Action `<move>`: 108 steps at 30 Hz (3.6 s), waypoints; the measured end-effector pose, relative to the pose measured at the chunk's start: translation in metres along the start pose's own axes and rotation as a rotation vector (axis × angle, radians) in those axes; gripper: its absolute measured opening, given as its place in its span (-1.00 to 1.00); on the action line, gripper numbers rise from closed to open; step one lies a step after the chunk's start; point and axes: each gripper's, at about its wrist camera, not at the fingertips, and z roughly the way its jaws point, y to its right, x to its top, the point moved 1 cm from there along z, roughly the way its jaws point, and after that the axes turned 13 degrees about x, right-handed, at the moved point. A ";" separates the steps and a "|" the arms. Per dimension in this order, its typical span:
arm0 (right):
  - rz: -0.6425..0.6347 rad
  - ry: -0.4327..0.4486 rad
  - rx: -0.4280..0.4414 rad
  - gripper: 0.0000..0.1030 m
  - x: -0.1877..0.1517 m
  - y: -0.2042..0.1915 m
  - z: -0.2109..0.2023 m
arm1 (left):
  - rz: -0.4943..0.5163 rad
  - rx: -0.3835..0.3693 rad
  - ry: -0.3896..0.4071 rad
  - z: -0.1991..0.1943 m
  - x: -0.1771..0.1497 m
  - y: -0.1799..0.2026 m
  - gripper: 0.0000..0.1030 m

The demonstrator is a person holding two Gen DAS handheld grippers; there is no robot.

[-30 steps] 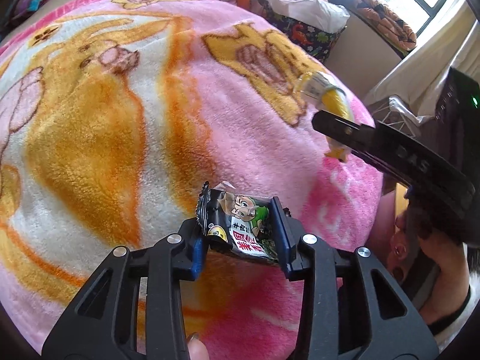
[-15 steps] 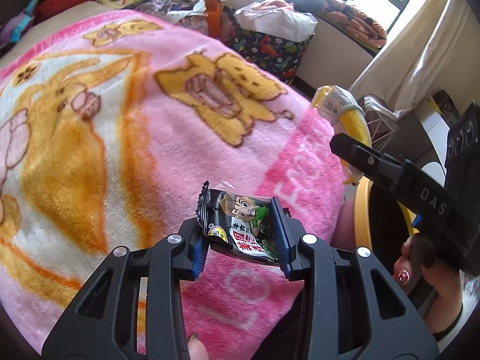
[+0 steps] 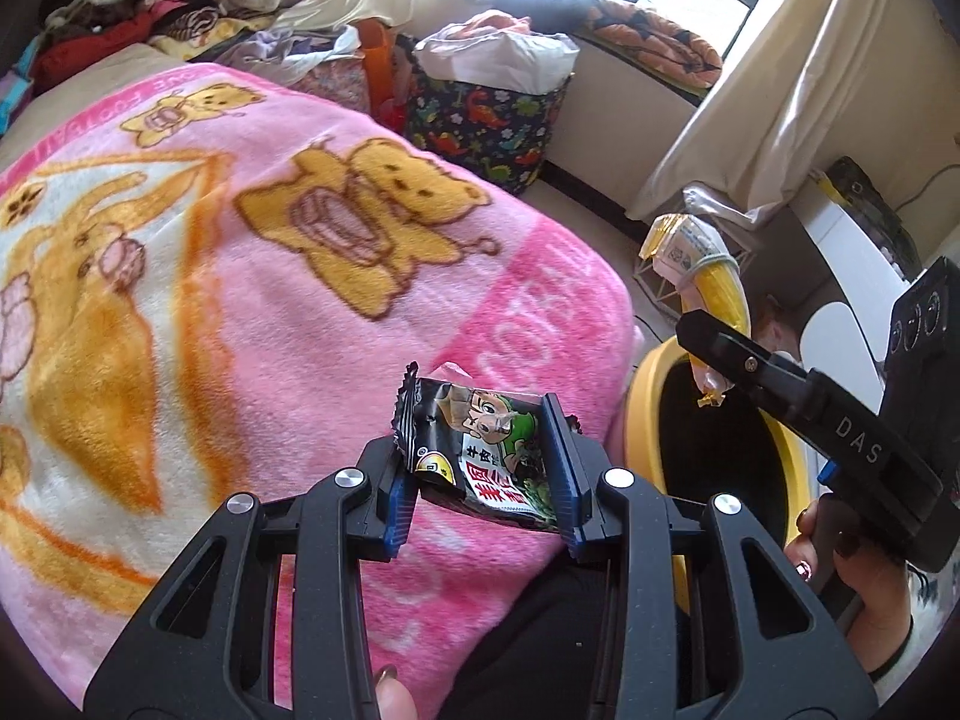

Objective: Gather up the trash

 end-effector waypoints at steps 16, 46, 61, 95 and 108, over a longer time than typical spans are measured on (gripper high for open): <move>0.052 0.066 -0.093 -0.01 -0.016 0.035 -0.055 | 0.094 -0.057 0.016 -0.005 -0.004 0.055 -0.42; 0.231 0.127 -0.273 0.30 -0.064 0.103 -0.141 | 0.329 -0.143 -0.046 0.023 -0.023 0.167 -0.01; 0.057 0.298 -0.344 0.84 -0.074 0.059 -0.189 | 0.282 -0.111 0.116 -0.019 -0.018 0.138 0.79; -0.301 0.590 -0.477 0.87 -0.123 -0.037 -0.202 | 0.204 -0.007 0.427 -0.104 -0.057 0.063 0.79; -0.294 0.584 -0.479 0.87 -0.123 -0.040 -0.201 | 0.195 -0.003 0.428 -0.106 -0.055 0.061 0.79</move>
